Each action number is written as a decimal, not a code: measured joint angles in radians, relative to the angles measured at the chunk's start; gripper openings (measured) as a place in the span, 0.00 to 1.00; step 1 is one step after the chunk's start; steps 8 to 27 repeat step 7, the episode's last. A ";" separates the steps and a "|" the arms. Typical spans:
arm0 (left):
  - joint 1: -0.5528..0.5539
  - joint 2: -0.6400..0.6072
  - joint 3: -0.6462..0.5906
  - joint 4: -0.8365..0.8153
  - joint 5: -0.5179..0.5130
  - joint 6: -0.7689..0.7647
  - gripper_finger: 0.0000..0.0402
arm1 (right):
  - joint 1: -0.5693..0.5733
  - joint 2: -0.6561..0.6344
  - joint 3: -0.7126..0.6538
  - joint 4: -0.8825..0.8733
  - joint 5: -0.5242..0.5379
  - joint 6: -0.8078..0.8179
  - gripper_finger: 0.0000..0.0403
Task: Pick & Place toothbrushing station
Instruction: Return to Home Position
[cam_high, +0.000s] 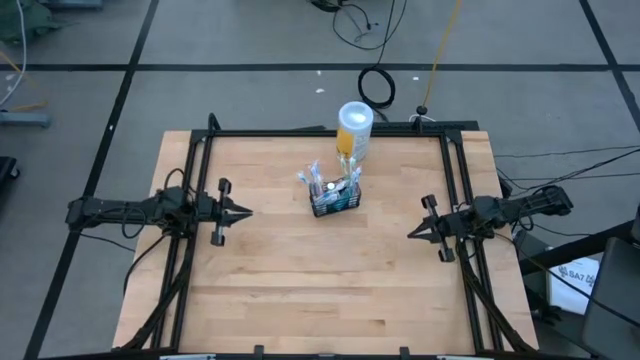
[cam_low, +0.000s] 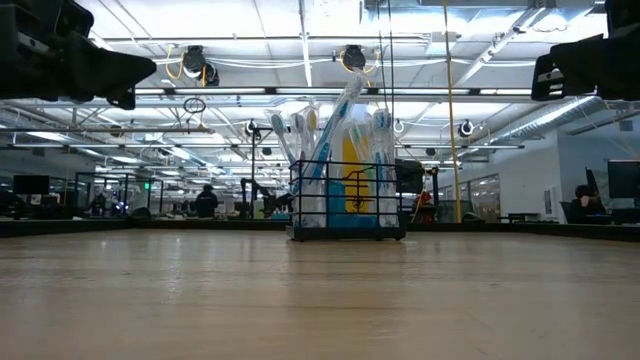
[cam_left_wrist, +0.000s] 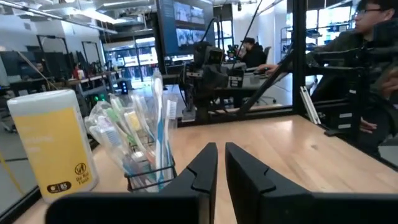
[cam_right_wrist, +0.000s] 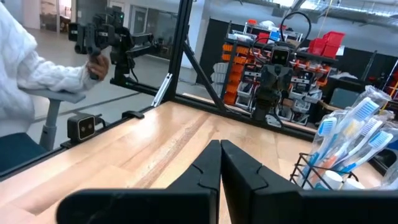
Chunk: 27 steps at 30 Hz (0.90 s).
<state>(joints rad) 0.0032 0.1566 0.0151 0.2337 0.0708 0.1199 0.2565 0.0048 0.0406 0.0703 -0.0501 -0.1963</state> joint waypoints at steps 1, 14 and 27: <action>0.000 0.000 0.000 0.000 0.000 -0.004 0.10 | 0.000 0.000 -0.001 0.000 0.000 -0.001 0.01; 0.000 0.000 0.000 0.001 0.000 -0.002 0.10 | 0.000 0.000 -0.001 0.000 0.000 0.000 0.01; 0.000 0.000 0.000 0.001 0.000 -0.002 0.10 | 0.000 0.000 -0.001 0.000 0.000 0.000 0.01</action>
